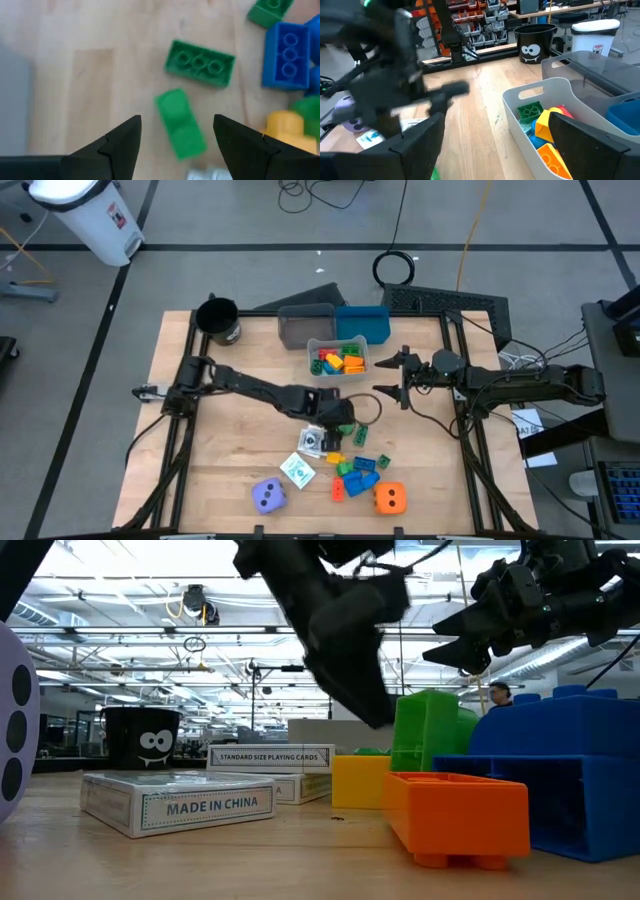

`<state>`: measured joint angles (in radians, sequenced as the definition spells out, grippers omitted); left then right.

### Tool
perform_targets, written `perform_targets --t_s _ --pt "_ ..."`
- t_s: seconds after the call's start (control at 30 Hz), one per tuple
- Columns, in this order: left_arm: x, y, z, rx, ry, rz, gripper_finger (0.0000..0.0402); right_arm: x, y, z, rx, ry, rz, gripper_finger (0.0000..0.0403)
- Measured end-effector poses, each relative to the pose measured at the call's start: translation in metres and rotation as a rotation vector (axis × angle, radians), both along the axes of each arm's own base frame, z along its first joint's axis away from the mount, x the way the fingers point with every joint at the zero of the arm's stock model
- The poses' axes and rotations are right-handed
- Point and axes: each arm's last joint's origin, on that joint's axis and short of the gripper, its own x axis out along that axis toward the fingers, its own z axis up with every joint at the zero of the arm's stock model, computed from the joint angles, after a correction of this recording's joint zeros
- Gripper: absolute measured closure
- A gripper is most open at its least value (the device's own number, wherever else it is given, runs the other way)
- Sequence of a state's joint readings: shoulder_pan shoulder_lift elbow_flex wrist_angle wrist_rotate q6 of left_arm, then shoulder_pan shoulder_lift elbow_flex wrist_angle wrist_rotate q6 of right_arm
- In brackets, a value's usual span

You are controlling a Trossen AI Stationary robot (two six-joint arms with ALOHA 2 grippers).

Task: Pick & Place Toys
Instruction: Put the green game piece into the gray bin

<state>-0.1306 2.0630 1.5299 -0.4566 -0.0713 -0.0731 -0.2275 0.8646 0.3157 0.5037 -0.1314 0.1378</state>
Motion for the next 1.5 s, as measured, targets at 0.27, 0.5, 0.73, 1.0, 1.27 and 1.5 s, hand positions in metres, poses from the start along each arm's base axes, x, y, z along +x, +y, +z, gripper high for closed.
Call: perform_targets --t_s 0.27,0.5,0.73,1.0,1.27,1.5 --pt "0.006 -0.014 -0.024 -0.024 0.022 0.001 0.0147 0.000 0.000 0.000 0.000 0.000 -0.002 0.0058" --pt "0.010 -0.005 -0.044 -0.068 0.058 0.030 0.0147 0.000 0.000 0.001 -0.002 -0.007 -0.003 0.0058" --pt "0.012 0.007 -0.046 -0.064 0.062 0.057 0.0154 0.000 0.000 0.001 -0.002 -0.005 -0.003 0.0058" --pt "0.012 0.013 -0.047 -0.039 0.070 0.077 0.0263 0.000 0.000 0.000 -0.001 0.000 -0.003 0.0058" --pt "0.004 0.023 -0.018 -0.040 0.048 0.097 0.0263 0.000 0.000 0.000 -0.001 -0.001 -0.003 0.0058" --pt "-0.022 0.033 0.049 0.073 -0.018 0.103 0.0263 0.000 0.000 0.000 -0.004 0.001 -0.002 0.0058"
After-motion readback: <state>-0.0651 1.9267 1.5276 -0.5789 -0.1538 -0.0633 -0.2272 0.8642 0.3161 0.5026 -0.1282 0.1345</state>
